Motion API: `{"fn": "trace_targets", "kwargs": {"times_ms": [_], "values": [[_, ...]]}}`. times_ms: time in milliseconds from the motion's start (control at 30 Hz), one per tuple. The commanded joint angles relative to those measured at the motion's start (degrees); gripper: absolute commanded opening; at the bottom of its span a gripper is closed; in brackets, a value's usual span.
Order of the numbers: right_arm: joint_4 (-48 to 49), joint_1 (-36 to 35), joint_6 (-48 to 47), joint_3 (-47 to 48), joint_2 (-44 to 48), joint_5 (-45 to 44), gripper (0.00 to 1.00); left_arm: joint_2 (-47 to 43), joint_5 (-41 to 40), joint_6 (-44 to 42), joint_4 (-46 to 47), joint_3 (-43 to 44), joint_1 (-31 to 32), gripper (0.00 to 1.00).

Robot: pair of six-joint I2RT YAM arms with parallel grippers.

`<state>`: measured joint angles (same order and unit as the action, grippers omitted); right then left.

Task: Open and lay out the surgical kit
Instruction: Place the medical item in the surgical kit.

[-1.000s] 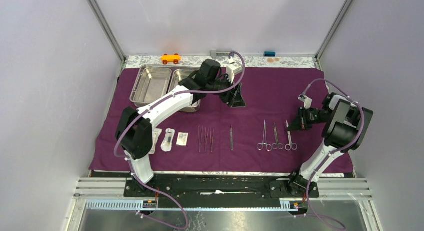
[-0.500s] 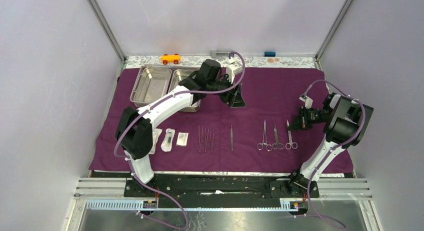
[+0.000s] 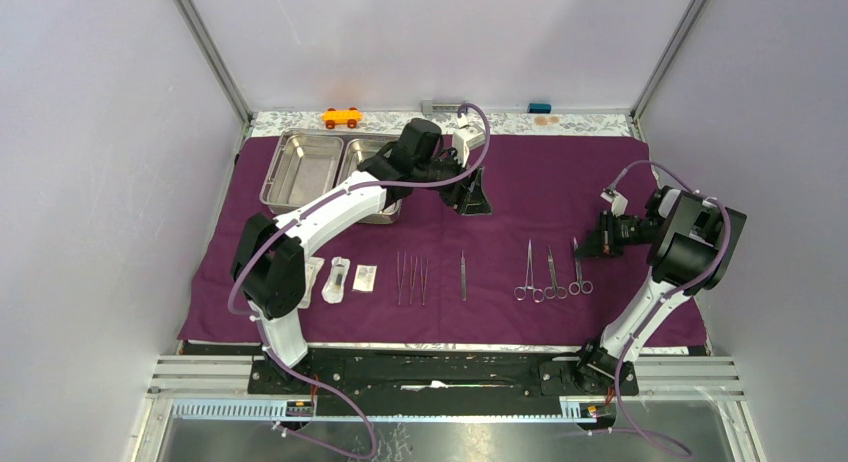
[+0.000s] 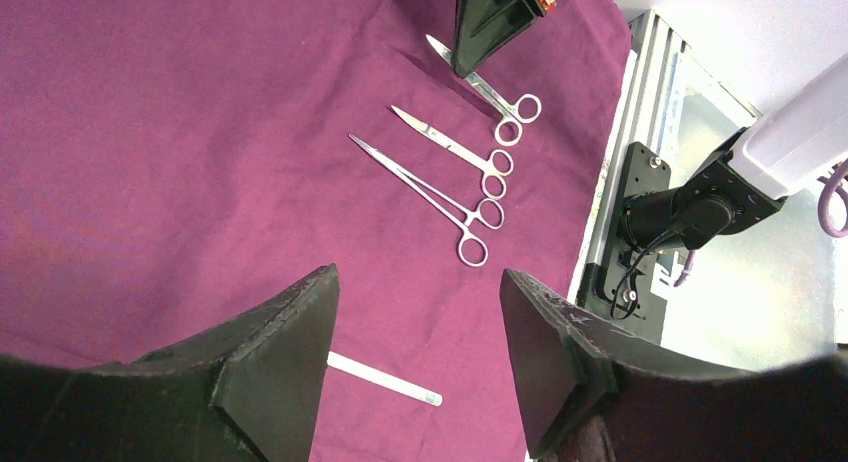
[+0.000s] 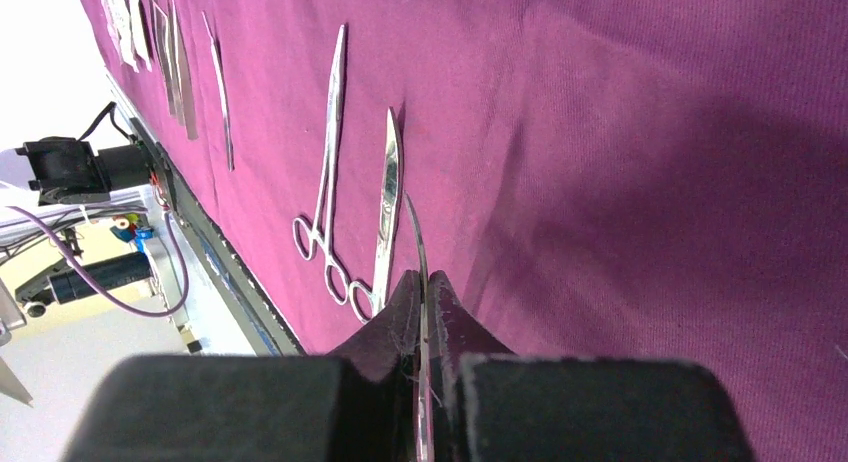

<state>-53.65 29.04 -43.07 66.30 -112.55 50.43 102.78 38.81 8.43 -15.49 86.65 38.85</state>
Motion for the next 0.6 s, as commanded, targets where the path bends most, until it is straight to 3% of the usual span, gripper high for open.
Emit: {"fn": "trace_targets", "kwargs": {"times_ms": [0,567], "values": [[0.4,0.2,0.7,0.4,-0.8,-1.1,0.04,-1.9,0.7,-0.3,1.9,0.9,0.1,0.65],[2.8,0.2,3.3,-0.8,-0.7,-4.4,0.17,-2.0,0.8,-0.1,1.7,1.0,0.1,0.66]]}}
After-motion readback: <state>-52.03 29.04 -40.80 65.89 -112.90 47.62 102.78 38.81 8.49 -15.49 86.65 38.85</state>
